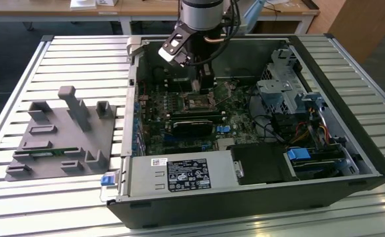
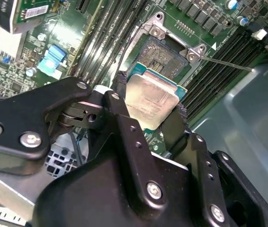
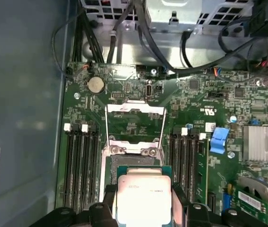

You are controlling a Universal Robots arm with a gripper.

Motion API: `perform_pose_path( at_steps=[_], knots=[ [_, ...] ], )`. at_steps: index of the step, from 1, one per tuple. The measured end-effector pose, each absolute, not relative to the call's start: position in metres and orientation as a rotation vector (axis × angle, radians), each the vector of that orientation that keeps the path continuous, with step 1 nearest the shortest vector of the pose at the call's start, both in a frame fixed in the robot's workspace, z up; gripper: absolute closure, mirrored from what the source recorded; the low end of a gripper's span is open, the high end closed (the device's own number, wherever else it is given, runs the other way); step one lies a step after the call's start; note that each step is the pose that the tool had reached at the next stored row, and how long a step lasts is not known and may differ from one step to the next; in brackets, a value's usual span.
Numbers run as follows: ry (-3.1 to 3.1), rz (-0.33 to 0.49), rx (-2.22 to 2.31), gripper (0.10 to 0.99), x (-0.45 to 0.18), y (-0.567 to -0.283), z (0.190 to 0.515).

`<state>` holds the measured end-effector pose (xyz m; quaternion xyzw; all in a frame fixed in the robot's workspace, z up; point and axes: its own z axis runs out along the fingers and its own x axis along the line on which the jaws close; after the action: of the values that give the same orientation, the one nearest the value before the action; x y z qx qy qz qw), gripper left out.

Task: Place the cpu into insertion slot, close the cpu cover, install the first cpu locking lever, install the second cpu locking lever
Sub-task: 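Place the cpu into insertion slot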

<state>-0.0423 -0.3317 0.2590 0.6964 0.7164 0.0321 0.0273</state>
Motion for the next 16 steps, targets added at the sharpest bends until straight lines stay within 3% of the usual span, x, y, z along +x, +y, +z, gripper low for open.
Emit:
perform_pose_path(
  at_steps=[16],
  knots=[
    [2.213,0.098,2.151,0.545,-0.0423,-0.3317,0.2481]
  ],
)
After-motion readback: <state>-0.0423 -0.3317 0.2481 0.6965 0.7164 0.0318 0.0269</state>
